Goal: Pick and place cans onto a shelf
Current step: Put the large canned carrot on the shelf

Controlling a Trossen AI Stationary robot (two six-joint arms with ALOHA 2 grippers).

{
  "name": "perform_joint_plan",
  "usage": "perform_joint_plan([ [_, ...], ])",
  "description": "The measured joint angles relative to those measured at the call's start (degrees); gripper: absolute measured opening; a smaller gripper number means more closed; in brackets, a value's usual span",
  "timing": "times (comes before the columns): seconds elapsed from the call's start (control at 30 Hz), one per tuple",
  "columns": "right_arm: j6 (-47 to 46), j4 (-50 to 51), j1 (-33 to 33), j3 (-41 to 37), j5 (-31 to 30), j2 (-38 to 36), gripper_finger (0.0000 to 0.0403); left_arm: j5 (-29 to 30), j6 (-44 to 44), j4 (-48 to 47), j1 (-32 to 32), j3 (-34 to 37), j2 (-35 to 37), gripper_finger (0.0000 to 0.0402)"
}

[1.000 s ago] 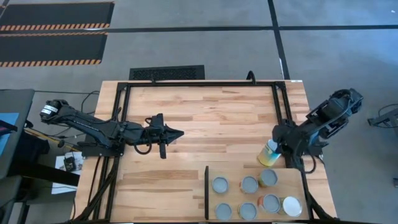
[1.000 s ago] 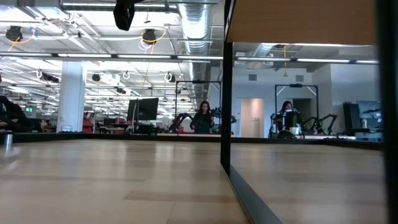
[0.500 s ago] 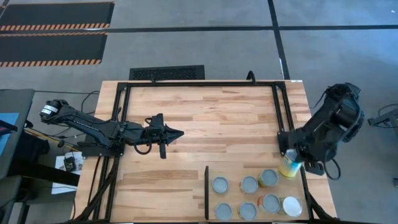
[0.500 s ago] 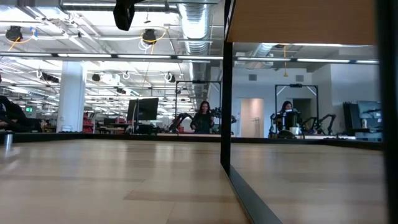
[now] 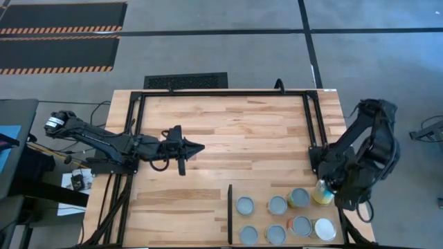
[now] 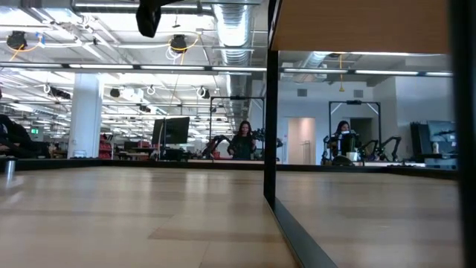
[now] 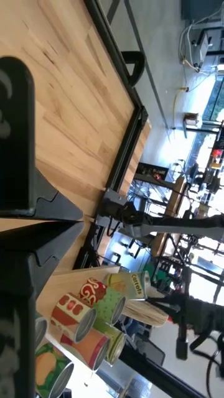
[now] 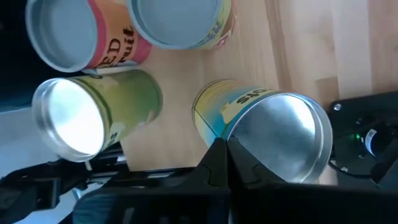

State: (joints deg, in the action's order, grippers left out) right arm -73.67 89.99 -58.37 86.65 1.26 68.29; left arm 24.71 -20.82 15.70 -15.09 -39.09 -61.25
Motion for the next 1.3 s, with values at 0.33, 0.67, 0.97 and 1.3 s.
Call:
perform_joint_plan([
  [0.33, -0.02, 0.16, 0.00, 0.00, 0.20, 4.00, 0.0019, -0.41, 0.20, -1.10, 0.50, 0.00, 0.00, 0.0000],
  [0.67, -1.33, -1.76, 0.00, -0.02, 3.00, 4.07, 0.0064, -1.57, -0.13, -1.39, 0.48, 0.00, 0.00, 0.0000],
  [0.97, -2.11, -1.82, 0.79, 1.25, 3.22, 4.20, 0.0052, -1.70, -0.39, -1.44, 0.46, 0.00, 0.02, 0.0000],
  [1.3, -1.35, 0.15, 3.27, -0.22, 3.86, 4.48, 0.0017, -1.68, -0.94, -1.88, 0.46, 0.00, 0.02, 0.0000],
])
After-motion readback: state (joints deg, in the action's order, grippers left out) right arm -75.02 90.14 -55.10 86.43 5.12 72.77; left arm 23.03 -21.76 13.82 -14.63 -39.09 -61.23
